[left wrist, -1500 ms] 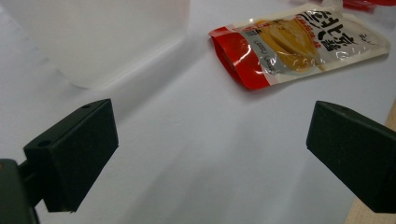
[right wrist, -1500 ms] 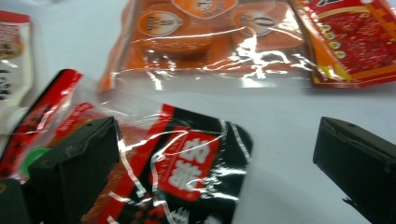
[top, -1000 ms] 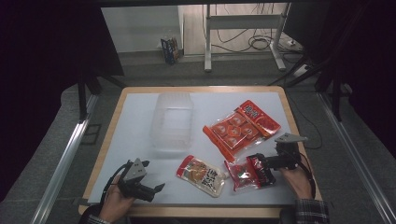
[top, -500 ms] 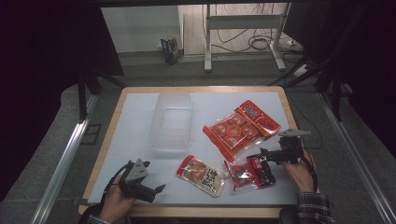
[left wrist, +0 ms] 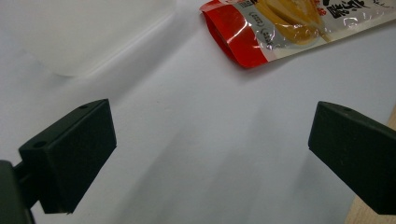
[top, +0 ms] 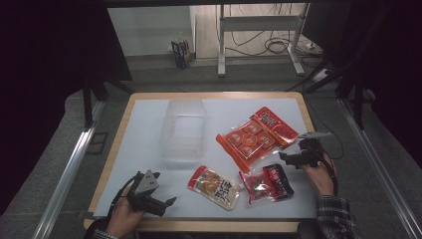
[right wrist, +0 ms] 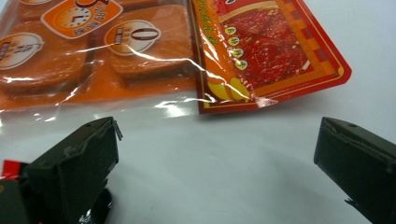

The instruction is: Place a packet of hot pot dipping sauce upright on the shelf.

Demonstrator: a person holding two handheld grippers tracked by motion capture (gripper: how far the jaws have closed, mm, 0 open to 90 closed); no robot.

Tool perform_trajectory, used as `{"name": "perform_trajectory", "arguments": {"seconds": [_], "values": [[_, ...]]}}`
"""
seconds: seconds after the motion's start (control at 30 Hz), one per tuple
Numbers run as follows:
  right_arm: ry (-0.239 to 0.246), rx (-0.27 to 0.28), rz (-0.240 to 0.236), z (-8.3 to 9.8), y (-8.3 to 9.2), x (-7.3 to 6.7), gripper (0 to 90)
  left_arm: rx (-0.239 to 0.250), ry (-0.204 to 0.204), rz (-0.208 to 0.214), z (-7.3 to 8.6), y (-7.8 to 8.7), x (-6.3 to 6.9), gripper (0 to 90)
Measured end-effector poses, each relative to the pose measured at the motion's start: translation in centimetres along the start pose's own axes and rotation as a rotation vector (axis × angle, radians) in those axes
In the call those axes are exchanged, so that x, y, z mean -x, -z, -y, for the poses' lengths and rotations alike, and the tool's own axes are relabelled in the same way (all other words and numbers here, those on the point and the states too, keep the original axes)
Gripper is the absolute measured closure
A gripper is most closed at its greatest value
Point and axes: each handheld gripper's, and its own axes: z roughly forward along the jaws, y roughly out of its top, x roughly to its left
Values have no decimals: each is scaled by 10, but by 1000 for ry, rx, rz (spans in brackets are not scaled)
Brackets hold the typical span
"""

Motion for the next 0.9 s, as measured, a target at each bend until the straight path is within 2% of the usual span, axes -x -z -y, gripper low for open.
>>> {"name": "perform_trajectory", "arguments": {"seconds": [0.57, 0.9], "values": [[-37, -37, -17, -12, -22, 24, 0, -11, -6, -4, 0, -1, 0, 8], [-47, -22, -74, -23, -31, 31, 0, -15, -8, -6, 0, -2, 0, 8]]}}
